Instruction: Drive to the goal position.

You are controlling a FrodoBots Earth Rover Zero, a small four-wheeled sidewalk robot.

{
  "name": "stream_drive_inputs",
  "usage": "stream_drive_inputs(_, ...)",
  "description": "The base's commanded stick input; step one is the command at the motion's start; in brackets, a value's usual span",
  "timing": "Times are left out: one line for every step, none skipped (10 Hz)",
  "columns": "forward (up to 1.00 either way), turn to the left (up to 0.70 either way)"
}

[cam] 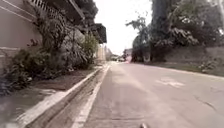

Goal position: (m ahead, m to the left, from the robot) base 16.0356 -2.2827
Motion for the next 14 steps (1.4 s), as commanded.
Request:
stream_drive_inputs(0.7, 0.0)
stream_drive_inputs(0.7, 0.0)
stream_drive_inputs(0.7, 0.0)
stream_drive_inputs(0.7, 0.0)
stream_drive_inputs(0.7, 0.0)
stream_drive_inputs(0.7, 0.0)
stream_drive_inputs(0.7, 0.0)
stream_drive_inputs(0.7, 0.0)
stream_drive_inputs(0.7, 0.0)
stream_drive_inputs(0.7, 0.0)
stream_drive_inputs(0.7, 0.0)
stream_drive_inputs(0.7, 0.0)
stream_drive_inputs(0.7, 0.0)
stream_drive_inputs(0.7, 0.0)
